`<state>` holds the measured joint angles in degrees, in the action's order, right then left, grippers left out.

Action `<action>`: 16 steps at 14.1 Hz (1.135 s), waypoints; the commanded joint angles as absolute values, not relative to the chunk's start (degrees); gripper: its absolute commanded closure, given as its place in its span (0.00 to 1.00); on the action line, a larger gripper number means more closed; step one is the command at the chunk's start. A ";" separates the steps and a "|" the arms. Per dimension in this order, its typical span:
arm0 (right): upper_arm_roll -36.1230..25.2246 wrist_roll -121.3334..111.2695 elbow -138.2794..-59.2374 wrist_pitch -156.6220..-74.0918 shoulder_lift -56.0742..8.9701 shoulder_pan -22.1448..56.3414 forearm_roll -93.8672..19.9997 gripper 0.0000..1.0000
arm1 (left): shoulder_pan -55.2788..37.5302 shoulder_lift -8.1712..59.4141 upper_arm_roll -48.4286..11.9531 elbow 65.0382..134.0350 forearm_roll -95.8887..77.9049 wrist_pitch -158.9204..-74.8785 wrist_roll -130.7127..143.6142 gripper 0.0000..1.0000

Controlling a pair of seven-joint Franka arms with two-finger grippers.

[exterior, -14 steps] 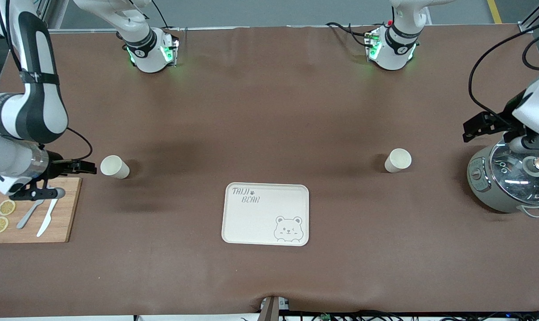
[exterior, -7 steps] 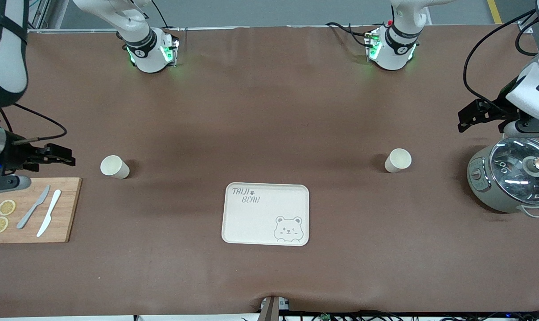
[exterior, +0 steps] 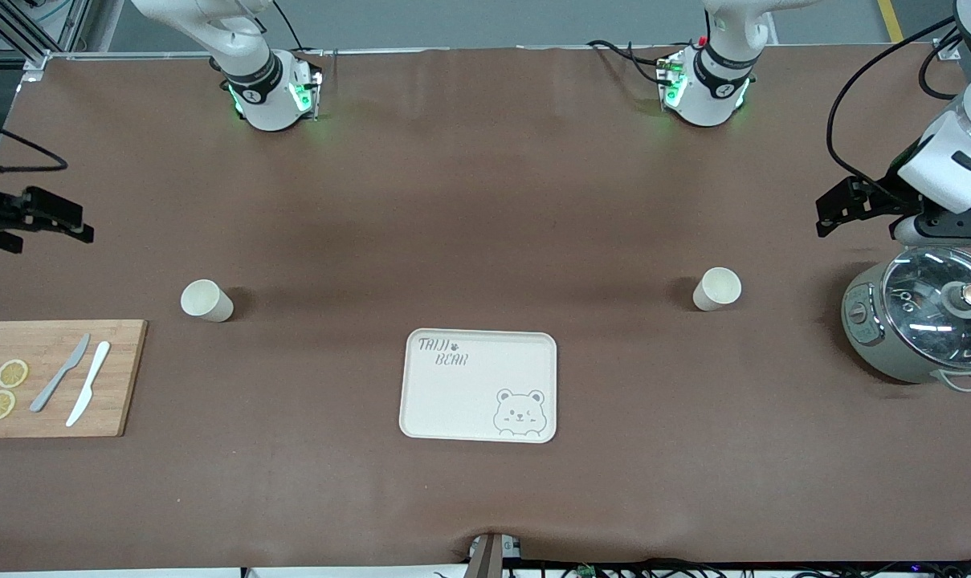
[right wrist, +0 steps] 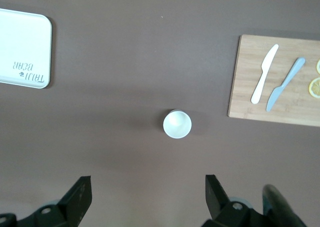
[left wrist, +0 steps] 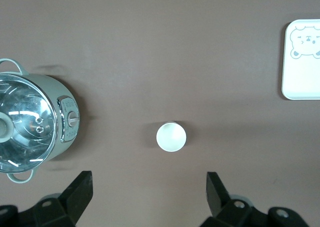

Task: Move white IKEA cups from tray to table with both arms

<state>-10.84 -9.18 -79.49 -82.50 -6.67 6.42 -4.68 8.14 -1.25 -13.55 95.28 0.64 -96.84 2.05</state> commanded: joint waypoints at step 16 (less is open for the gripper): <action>-4.40 -0.17 -86.22 -81.47 2.11 2.02 -3.34 0.00 | 8.96 -2.99 -15.82 94.84 0.26 -93.52 1.23 0.00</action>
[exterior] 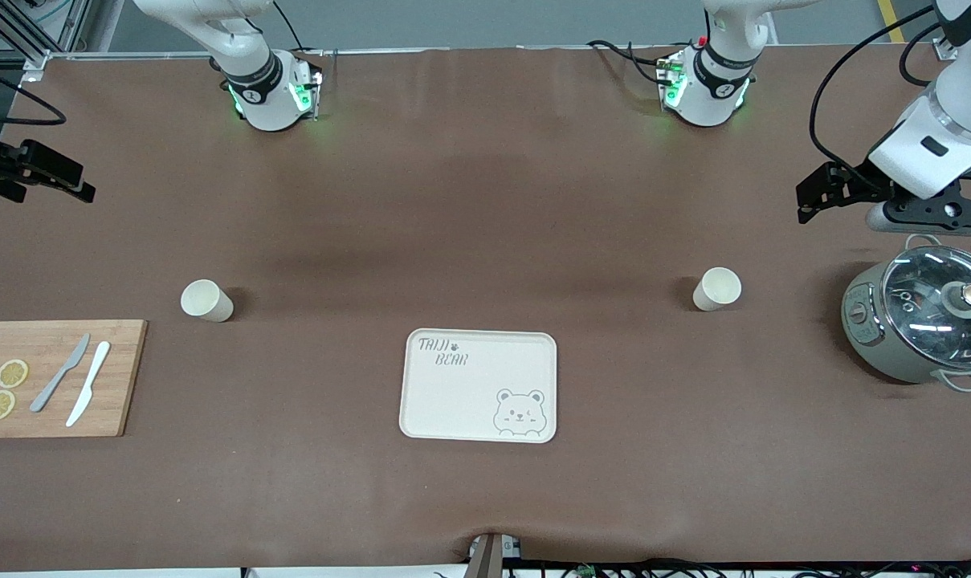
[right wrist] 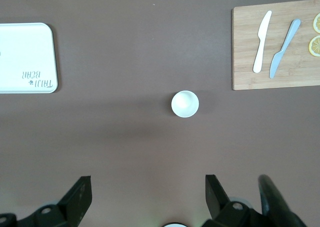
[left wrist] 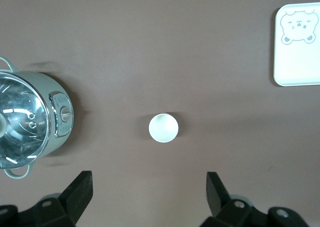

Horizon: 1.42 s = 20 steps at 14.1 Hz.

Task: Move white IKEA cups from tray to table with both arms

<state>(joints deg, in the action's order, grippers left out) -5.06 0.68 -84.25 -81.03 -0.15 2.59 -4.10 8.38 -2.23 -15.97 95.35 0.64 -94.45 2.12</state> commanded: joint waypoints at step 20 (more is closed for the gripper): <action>-4.48 -2.55 -86.13 -80.86 1.49 1.58 -1.05 0.00 | 9.49 -1.05 -16.26 90.97 0.44 -91.41 4.57 0.00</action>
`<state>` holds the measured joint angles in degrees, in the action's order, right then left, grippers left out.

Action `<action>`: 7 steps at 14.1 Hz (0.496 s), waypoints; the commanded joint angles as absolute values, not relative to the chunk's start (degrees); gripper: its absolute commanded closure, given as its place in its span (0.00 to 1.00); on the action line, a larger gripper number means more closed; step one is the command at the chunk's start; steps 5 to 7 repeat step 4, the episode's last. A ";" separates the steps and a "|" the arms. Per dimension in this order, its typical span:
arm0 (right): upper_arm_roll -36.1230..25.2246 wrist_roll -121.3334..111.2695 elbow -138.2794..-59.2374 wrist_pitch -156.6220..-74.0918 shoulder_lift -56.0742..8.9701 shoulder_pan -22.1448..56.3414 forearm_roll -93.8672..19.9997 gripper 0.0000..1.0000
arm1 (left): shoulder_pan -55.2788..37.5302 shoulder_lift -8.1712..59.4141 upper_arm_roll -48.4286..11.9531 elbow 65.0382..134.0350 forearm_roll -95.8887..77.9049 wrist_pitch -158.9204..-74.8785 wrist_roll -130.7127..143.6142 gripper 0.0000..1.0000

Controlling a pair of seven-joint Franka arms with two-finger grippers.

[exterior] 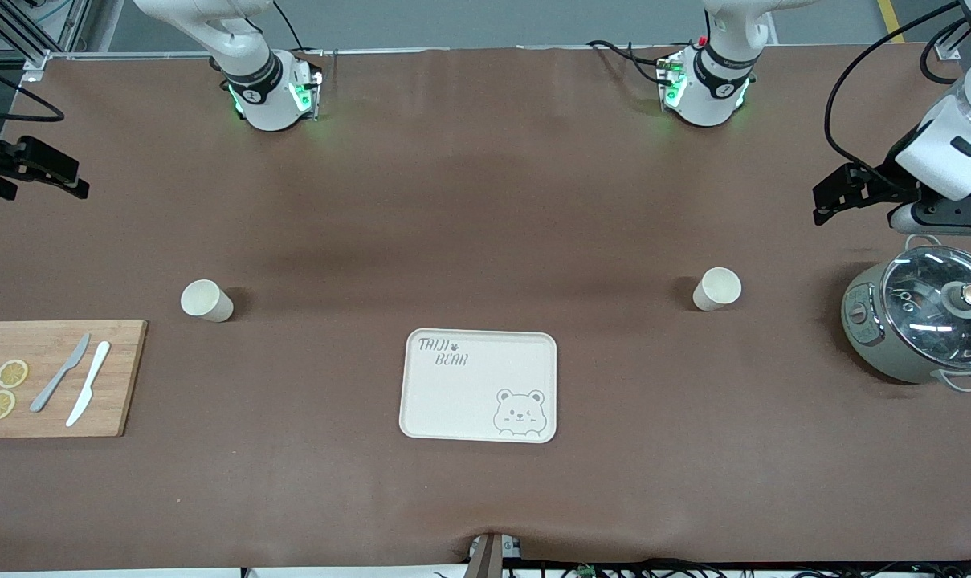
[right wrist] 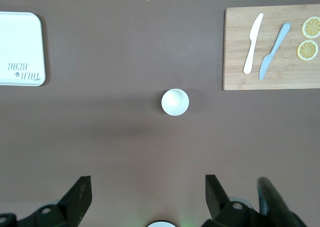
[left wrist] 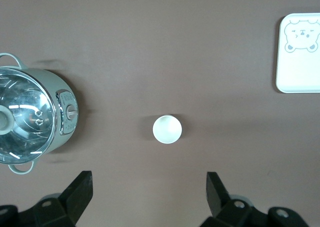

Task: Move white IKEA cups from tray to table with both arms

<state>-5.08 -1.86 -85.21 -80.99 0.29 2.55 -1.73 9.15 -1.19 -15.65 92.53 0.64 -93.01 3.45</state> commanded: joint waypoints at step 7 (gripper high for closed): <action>-4.48 -2.46 -85.78 -81.65 1.41 1.58 -1.32 0.00 | 9.58 -1.05 -16.26 90.79 0.44 -90.62 4.66 0.00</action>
